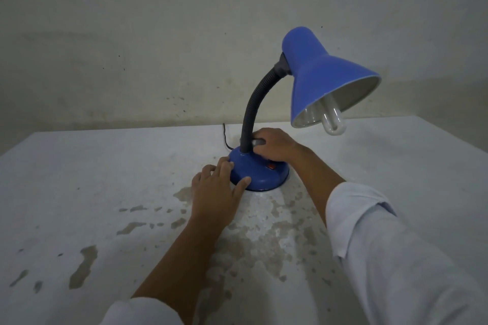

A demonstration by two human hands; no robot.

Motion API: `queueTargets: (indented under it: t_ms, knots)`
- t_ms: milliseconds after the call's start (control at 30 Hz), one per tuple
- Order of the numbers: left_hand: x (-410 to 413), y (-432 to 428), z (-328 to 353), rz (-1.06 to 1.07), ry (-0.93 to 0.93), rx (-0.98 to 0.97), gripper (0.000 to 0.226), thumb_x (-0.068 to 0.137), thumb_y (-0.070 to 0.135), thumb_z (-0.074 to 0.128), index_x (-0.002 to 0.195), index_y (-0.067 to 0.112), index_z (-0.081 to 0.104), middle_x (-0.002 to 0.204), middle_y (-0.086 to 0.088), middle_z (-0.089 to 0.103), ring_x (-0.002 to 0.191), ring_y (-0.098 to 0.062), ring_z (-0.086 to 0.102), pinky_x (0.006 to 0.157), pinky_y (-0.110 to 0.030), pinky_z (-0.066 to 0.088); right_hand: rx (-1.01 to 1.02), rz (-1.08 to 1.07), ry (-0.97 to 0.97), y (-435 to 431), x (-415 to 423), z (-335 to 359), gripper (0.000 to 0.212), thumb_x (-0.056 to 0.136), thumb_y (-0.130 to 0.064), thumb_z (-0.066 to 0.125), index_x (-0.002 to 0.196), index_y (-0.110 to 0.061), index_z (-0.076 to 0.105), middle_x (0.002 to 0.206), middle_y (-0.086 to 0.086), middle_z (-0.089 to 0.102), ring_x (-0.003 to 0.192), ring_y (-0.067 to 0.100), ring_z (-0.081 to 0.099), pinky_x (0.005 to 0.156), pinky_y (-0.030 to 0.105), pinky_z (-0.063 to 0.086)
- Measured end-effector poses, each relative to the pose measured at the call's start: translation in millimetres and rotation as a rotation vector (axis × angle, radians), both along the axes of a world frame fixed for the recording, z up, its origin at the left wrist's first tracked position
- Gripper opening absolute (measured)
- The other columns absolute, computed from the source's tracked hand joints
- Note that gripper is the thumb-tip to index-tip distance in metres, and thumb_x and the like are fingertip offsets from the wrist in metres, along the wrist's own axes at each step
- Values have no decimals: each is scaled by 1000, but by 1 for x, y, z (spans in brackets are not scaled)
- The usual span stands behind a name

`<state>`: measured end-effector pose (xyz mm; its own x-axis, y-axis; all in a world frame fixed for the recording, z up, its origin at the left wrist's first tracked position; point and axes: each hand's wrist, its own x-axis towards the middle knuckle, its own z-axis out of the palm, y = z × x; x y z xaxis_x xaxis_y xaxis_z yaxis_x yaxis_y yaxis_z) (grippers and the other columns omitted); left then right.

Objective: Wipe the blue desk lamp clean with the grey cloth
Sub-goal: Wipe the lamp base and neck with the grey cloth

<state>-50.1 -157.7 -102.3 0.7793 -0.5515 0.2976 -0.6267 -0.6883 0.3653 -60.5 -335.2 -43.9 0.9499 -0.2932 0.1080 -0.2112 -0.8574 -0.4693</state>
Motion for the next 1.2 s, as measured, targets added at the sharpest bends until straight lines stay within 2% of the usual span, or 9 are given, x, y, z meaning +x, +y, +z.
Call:
queueTargets:
  t_ms: [200,333,433,567,667,767,867,1033,1200]
  knots:
    - [0,2,1,-8,-10,5,56,91,56,37,135,22,36,142,5,43,129,-21,38,108,-39,29,80,-77,-83,3,-29,-1,27,88,-23,54,112,-27,67,121,-1,65,108,22,59,91,31,48]
    - [-1,3,2,-19,-8,-28,52,91,53,40,130,20,41,138,2,47,125,-23,42,105,-40,31,70,-87,-106,1,-61,-5,26,88,-21,57,112,-20,68,124,2,63,112,21,57,93,26,42]
    - [-2,3,3,-29,2,-36,51,91,52,40,130,19,41,137,1,47,125,-23,42,106,-40,30,49,-34,-83,-3,-86,-3,25,83,-14,61,106,-17,70,111,-1,64,104,16,58,91,23,41]
    - [-3,2,4,-30,20,-42,52,91,52,40,131,19,39,137,0,47,127,-23,41,108,-41,29,-46,-134,-112,-17,-91,10,17,79,-21,61,90,-14,71,91,-1,64,89,19,61,79,28,46]
    - [-1,1,3,-24,19,-36,51,91,52,40,132,20,38,138,1,46,127,-23,40,108,-40,29,-31,-174,-240,-19,-65,8,24,80,-15,60,102,-16,67,104,6,67,94,22,61,84,34,50]
    - [0,0,3,-15,24,-30,53,91,53,40,133,21,37,140,2,45,129,-22,39,109,-41,28,16,-73,-170,-15,-37,3,36,80,-8,55,112,-21,64,116,3,65,106,21,59,88,31,48]
    - [1,0,3,-16,28,-32,53,91,53,40,133,21,37,140,3,44,129,-22,39,109,-41,28,42,-53,-72,-17,-24,0,33,86,-15,53,116,-21,65,124,2,64,114,21,56,96,31,45]
    - [0,1,4,-18,27,-25,52,91,52,40,133,20,38,139,1,45,128,-23,39,109,-42,29,98,-124,-98,-20,-41,-7,32,82,-23,61,113,-22,68,120,2,67,110,20,60,93,28,47]
    - [-2,1,6,-10,24,-27,50,91,52,41,129,20,40,134,0,50,125,-24,42,106,-42,32,63,-179,-164,-4,-70,-16,37,74,-12,65,111,-17,68,118,6,68,106,23,61,94,29,48]
